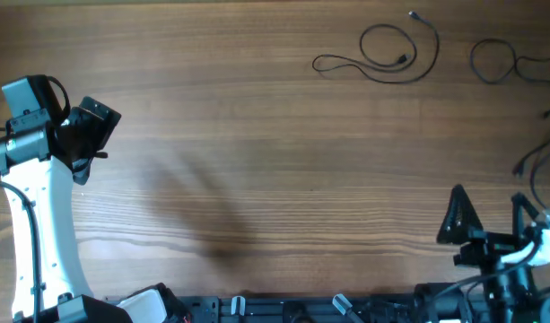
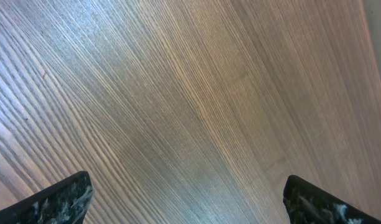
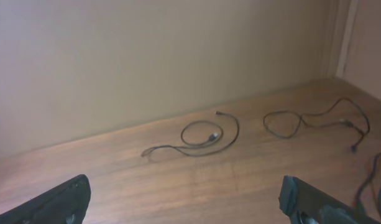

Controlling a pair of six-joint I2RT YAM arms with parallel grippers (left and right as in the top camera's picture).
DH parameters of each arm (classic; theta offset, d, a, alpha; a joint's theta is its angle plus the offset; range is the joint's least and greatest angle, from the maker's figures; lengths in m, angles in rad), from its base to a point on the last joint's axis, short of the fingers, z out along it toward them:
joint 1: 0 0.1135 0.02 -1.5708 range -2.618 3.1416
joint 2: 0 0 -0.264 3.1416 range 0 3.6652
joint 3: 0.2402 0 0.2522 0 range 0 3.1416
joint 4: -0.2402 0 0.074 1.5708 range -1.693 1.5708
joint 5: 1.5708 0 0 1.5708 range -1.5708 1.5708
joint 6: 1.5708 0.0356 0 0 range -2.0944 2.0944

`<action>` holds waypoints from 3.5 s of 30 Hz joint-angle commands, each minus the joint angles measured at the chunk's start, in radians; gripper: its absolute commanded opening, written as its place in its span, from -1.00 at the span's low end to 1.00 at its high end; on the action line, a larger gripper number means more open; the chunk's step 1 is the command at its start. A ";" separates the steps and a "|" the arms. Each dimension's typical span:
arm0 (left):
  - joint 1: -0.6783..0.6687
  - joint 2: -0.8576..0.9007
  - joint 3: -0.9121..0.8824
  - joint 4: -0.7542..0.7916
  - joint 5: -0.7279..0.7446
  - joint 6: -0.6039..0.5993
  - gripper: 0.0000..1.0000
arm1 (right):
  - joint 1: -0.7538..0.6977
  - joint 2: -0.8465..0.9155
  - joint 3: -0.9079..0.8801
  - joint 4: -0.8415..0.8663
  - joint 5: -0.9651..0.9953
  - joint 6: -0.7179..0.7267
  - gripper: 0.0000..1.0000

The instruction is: Untangle cables

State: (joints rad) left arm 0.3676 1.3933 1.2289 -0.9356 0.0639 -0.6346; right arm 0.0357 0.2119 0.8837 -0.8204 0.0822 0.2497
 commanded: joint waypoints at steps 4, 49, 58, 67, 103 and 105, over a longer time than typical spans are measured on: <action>0.001 -0.001 0.005 0.002 -0.010 -0.010 1.00 | -0.001 -0.013 -0.196 0.163 0.006 0.012 1.00; 0.001 -0.001 0.005 0.002 -0.010 -0.010 1.00 | -0.001 -0.209 -0.879 0.820 -0.133 -0.273 1.00; 0.001 -0.001 0.005 0.003 -0.011 -0.009 1.00 | -0.001 -0.209 -0.879 0.820 -0.132 -0.273 1.00; 0.000 -0.002 0.005 0.058 0.213 0.015 1.00 | -0.001 -0.209 -0.879 0.821 -0.132 -0.274 0.99; -0.499 -0.974 -0.211 -0.341 0.091 0.445 1.00 | -0.001 -0.208 -0.879 0.821 -0.132 -0.274 1.00; -0.469 -1.014 -0.211 -0.342 0.091 0.445 1.00 | -0.001 -0.208 -0.879 0.821 -0.132 -0.274 0.99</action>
State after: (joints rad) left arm -0.1287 0.4324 1.0237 -1.2781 0.1608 -0.2100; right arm 0.0357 0.0154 0.0067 -0.0006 -0.0341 -0.0135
